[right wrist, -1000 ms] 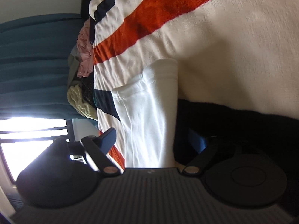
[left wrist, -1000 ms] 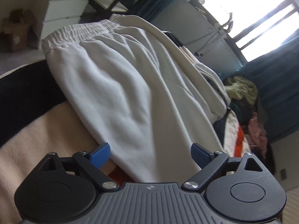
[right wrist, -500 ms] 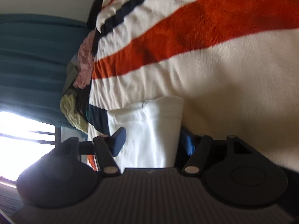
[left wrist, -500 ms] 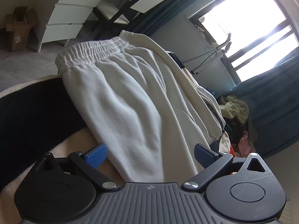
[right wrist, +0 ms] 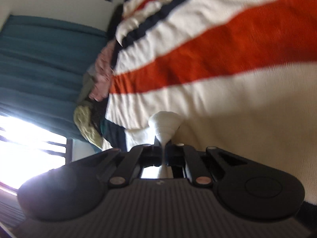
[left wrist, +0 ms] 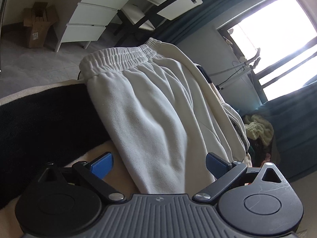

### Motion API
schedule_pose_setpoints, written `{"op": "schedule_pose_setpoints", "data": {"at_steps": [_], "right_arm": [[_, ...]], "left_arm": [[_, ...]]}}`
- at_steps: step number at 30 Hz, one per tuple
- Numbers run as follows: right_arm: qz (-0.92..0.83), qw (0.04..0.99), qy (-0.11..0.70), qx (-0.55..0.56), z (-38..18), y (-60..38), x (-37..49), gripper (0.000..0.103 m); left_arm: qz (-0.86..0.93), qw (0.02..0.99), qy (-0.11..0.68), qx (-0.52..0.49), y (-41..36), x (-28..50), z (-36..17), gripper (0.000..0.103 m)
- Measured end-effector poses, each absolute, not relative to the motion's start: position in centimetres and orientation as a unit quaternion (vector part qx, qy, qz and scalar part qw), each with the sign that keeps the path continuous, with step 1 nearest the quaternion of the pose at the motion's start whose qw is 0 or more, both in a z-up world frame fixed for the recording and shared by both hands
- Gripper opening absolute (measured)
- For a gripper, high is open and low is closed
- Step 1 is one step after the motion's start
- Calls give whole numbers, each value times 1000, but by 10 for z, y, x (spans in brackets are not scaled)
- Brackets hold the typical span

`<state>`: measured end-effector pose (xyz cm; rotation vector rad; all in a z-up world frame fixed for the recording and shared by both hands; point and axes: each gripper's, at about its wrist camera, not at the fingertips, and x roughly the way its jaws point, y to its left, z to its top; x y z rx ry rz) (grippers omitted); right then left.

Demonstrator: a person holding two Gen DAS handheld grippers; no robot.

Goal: Fold clothes

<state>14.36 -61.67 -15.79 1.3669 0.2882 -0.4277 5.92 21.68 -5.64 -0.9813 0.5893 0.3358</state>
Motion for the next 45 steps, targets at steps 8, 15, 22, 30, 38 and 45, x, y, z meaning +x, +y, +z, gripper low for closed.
{"op": "schedule_pose_setpoints", "data": {"at_steps": [8, 15, 22, 30, 38, 45], "right_arm": [[-272, 715, 102, 636, -152, -627, 116, 5], [-277, 701, 122, 646, -159, -635, 117, 6], [-278, 715, 137, 627, -155, -633, 121, 6], [-292, 691, 160, 641, -166, -632, 119, 6], [-300, 741, 127, 586, -141, -617, 117, 6], [-358, 698, 203, 586, -154, -620, 110, 6]], "left_arm": [[150, 816, 276, -485, 219, 53, -56, 101], [156, 778, 273, -544, 228, 53, -74, 97], [169, 769, 259, -560, 234, 62, -86, 86], [206, 810, 230, -499, 239, 71, -82, 13], [219, 813, 183, -508, 235, 39, -54, 7], [259, 796, 222, -499, 236, 13, -46, 7]]}}
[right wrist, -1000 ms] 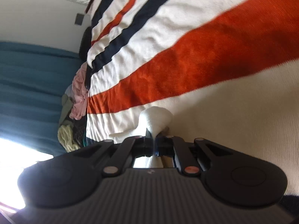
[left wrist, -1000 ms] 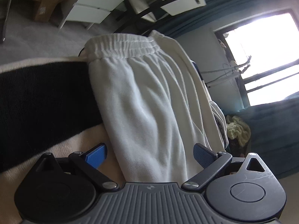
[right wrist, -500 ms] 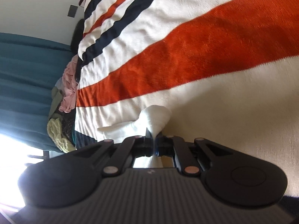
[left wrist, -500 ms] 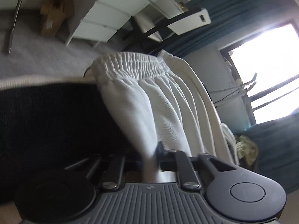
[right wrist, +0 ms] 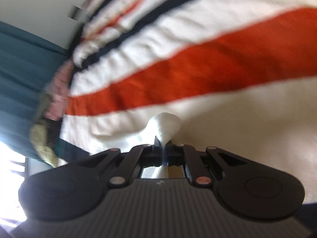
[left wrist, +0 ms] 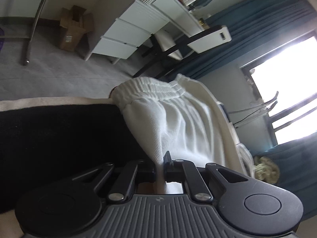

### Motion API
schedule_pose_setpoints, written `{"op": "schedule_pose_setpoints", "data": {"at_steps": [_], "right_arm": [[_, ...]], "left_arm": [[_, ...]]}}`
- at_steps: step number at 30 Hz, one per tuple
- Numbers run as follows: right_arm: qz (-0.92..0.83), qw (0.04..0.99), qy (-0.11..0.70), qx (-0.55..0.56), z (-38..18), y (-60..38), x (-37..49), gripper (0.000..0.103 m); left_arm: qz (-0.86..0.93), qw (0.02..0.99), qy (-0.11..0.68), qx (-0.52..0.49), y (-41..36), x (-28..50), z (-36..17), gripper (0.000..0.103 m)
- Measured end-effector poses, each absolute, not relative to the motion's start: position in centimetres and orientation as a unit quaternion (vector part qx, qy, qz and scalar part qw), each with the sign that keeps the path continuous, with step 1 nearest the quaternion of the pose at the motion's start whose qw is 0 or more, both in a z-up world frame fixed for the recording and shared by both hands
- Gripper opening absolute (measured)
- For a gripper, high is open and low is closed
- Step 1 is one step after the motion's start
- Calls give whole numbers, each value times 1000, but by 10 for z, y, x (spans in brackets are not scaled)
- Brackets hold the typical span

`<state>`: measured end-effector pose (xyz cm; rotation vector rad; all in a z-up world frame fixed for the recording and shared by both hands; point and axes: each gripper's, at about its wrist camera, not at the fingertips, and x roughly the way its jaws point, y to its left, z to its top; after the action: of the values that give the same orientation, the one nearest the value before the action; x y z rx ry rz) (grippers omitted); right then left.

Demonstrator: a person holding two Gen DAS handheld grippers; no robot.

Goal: Fold clothes

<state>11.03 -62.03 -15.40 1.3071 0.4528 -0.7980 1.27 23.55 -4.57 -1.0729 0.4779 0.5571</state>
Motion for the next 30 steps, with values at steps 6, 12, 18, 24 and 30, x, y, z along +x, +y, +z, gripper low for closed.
{"op": "schedule_pose_setpoints", "data": {"at_steps": [6, 12, 18, 24, 30], "right_arm": [[-362, 694, 234, 577, -154, -623, 110, 15], [-368, 713, 243, 545, -138, -619, 110, 72], [-397, 823, 210, 348, -78, -587, 123, 83], [-345, 897, 138, 241, -34, -543, 121, 83], [-258, 948, 112, 146, -9, -493, 126, 83]], "left_arm": [[286, 819, 256, -426, 219, 17, -31, 17], [310, 829, 276, -376, 206, 19, -19, 68], [302, 885, 243, -260, 165, 21, 6, 83], [253, 938, 180, -151, 120, 19, 29, 91], [213, 952, 194, -102, 93, 28, 26, 91]]}}
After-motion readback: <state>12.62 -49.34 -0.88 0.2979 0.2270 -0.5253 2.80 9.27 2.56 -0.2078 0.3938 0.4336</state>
